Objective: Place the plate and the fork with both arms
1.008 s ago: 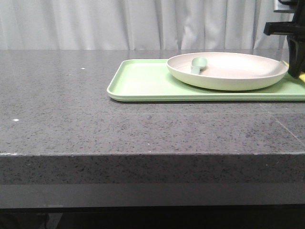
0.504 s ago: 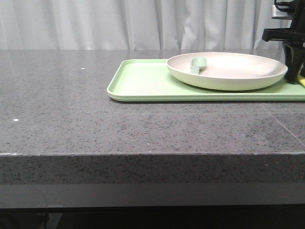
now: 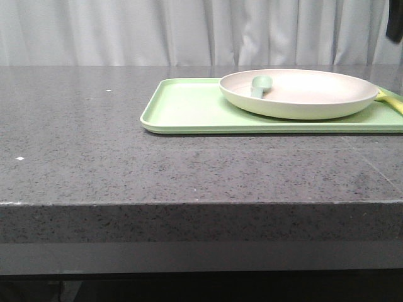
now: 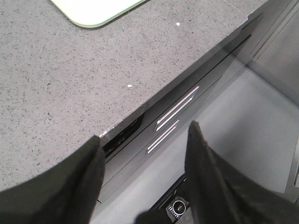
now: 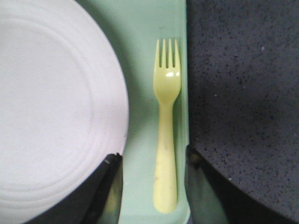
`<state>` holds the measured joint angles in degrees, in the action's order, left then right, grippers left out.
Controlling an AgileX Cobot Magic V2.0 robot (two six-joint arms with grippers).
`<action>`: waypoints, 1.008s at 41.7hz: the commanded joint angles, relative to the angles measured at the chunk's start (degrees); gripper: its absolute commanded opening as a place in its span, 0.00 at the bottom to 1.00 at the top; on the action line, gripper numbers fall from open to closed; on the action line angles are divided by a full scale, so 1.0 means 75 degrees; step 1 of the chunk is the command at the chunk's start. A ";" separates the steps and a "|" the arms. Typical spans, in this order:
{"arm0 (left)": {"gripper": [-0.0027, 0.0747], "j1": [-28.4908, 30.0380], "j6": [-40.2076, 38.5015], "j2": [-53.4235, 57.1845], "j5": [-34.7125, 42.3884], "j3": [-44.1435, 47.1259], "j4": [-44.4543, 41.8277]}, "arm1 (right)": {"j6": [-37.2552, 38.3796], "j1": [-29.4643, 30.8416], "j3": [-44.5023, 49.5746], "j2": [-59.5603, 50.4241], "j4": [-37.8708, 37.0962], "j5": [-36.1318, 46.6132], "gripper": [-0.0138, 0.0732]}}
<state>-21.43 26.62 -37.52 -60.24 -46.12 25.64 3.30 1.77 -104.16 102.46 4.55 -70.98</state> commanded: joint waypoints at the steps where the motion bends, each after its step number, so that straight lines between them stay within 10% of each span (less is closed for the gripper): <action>1: 0.54 0.0021 0.0008 -0.0006 0.0440 -0.0187 0.0301 | -0.0090 -0.0280 0.0104 -0.1116 0.0015 -0.0710 0.56; 42: 0.54 0.0021 0.0008 -0.0006 0.1699 -0.0187 0.0182 | -0.0566 -0.1255 0.6558 -0.8682 -0.0036 0.2066 0.56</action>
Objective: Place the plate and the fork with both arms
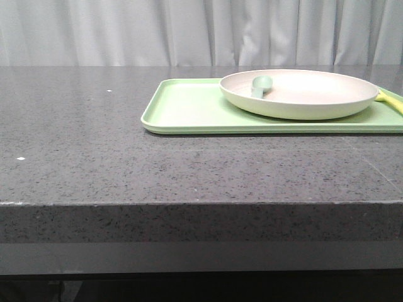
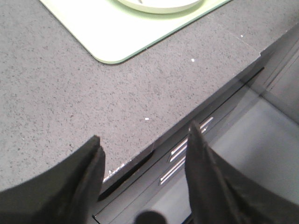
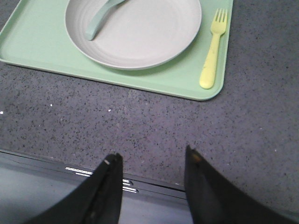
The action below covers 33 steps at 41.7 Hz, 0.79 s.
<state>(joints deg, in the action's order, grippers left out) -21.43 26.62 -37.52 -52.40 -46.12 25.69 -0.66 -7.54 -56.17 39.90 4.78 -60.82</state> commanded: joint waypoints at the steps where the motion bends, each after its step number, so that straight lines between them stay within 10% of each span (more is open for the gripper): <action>1: 0.54 0.0021 0.0008 -0.0006 0.0713 -0.0187 0.0149 | 0.0025 -0.0013 0.0282 -0.0455 -0.0128 0.0767 0.56; 11: 0.48 0.0021 0.0008 -0.0020 0.1056 -0.0187 -0.0219 | 0.0400 -0.0013 0.0712 -0.0750 -0.0368 0.0848 0.56; 22: 0.19 0.0021 -0.0758 -0.0020 0.1801 -0.0187 -0.0448 | 0.0400 -0.0013 0.0710 -0.0750 -0.0368 0.1037 0.55; 33: 0.01 0.0021 -0.0817 -0.0020 0.2004 -0.0187 -0.0448 | 0.0400 -0.0013 0.0710 -0.0750 -0.0368 0.1046 0.13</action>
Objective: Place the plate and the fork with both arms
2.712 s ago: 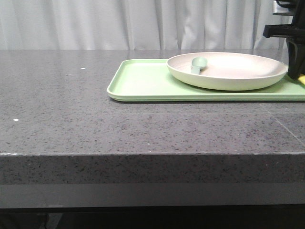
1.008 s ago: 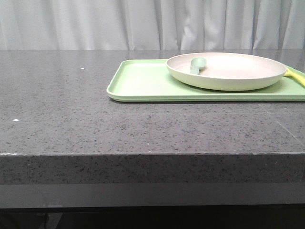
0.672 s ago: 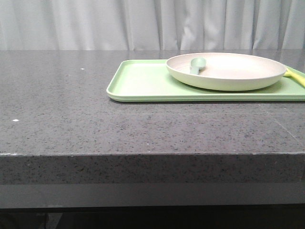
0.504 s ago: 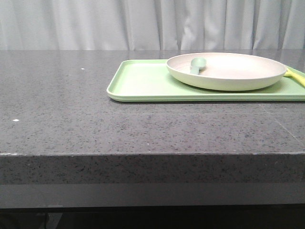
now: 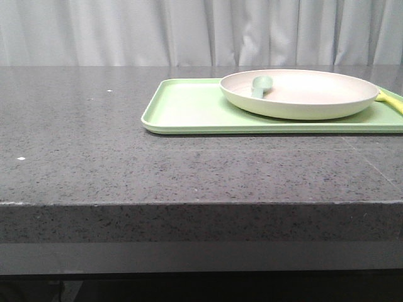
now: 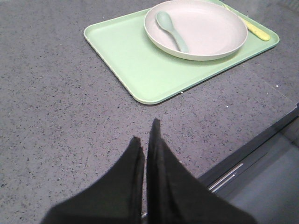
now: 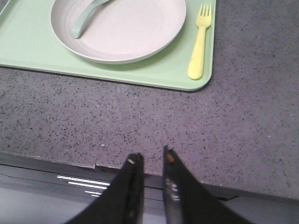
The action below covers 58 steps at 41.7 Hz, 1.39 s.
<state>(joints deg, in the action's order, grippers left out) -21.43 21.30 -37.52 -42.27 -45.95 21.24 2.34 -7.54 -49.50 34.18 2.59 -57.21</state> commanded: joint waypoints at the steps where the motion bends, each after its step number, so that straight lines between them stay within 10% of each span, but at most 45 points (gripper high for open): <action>1: 0.01 0.0021 -0.0109 -0.0020 0.0667 -0.0210 0.0145 | 0.0001 -0.0013 -0.0180 0.0012 -0.0077 0.0572 0.10; 32: 0.01 0.0063 -0.0109 0.0531 0.0682 -0.0005 0.0134 | 0.0001 -0.0013 -0.0180 0.0012 -0.0077 0.0515 0.08; 58: 0.01 0.2879 -0.0109 0.4396 0.3271 0.3894 -0.0256 | 0.0001 -0.0013 -0.0180 0.0012 -0.0077 0.0515 0.08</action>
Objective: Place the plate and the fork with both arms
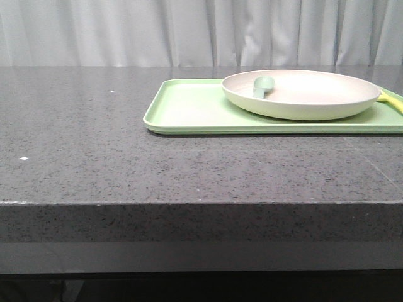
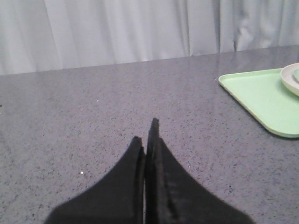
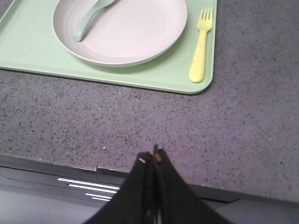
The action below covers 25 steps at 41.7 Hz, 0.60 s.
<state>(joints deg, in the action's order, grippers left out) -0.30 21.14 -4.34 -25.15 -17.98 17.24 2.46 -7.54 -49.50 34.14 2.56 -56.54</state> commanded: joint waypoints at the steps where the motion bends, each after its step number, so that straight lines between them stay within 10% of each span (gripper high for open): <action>1: 0.01 0.0061 -0.0087 -0.0028 0.1140 0.0316 0.0418 | -0.0016 -0.0013 -0.0180 0.0018 -0.0072 0.0426 0.08; 25: 0.01 -0.0161 -0.2819 0.0799 0.3616 0.2470 -0.1903 | -0.0016 -0.0013 -0.0180 0.0018 -0.0072 0.0408 0.08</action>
<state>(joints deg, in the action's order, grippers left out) -1.16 1.25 0.28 -3.58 0.38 3.43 2.46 -7.54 -49.50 34.14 2.56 -56.64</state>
